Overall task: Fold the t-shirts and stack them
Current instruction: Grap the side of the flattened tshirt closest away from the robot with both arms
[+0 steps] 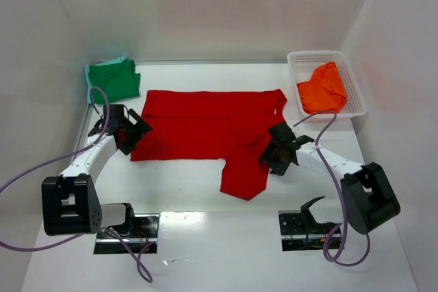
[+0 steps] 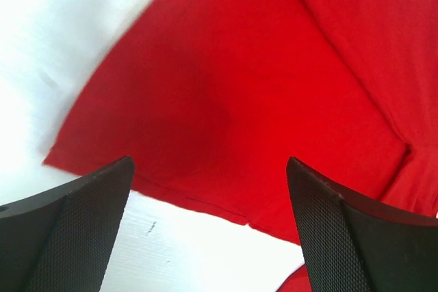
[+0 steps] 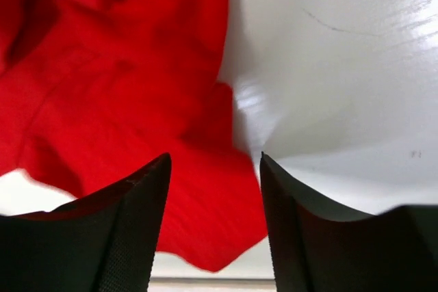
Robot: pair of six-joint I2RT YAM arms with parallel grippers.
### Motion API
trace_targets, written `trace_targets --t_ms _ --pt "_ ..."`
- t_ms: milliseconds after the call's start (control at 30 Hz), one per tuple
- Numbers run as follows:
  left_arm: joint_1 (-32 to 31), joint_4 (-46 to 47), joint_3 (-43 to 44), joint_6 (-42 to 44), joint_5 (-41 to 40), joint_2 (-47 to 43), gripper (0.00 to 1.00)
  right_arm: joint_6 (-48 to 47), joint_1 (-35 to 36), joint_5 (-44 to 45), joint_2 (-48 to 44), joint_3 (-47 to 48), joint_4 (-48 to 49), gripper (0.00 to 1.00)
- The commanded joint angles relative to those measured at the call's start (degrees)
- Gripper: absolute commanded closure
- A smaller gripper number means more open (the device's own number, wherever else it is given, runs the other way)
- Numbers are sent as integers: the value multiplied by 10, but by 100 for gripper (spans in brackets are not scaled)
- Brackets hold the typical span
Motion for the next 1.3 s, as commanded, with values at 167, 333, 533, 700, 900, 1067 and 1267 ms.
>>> trace_targets --t_ms 167,333,533,700,900,1067,1267 --pt "27 1 -31 -46 -10 -20 1 -28 15 36 81 54 -11 53" --pt "33 -4 -31 -46 -10 -15 1 -28 15 41 88 54 -16 83" --pt "33 -24 -43 -75 -32 -9 19 -23 15 56 61 65 -34 92" --pt "37 -61 -44 -92 -69 -9 23 -18 15 56 50 65 -34 92" --pt "38 -98 -46 -107 -132 -21 12 -23 4 52 39 65 -28 92" --pt "38 -81 -62 -112 -137 -12 11 -35 -8 51 32 65 -23 92" --pt "38 -66 -69 -112 -137 15 20 -35 -8 45 27 65 -23 92"
